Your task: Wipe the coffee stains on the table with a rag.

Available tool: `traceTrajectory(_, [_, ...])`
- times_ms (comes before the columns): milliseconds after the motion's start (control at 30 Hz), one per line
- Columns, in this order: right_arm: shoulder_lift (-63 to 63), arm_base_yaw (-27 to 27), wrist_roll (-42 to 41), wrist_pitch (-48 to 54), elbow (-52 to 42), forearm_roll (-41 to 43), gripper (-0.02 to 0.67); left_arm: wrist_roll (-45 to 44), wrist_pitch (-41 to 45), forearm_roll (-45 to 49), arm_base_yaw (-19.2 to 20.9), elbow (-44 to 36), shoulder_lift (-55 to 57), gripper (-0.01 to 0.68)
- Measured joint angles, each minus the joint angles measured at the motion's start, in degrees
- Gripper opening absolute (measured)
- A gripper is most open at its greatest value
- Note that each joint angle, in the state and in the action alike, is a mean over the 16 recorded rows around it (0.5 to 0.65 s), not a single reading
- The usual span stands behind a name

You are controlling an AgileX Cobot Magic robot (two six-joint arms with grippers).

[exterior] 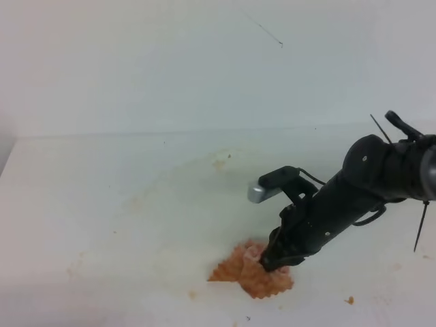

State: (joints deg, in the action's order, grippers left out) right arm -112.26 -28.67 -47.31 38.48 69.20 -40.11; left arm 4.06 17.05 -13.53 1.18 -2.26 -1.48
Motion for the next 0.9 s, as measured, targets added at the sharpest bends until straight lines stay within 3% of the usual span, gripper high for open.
traceTrajectory(267, [9.3, 3.5, -1.06, -5.44, -3.08, 0.49, 0.035, 0.0, 0.0, 0.0, 0.0, 0.0, 0.0, 0.001])
traceTrajectory(567, [22.72, 9.91, -1.05, -14.08, -13.09, 1.98, 0.033, 0.0, 0.0, 0.0, 0.0, 0.0, 0.0, 0.001])
traceTrajectory(900, [26.76, 15.2, -1.03, -17.88, -23.15, 2.45, 0.049, 0.0, 0.0, 0.0, 0.0, 0.0, 0.0, 0.001])
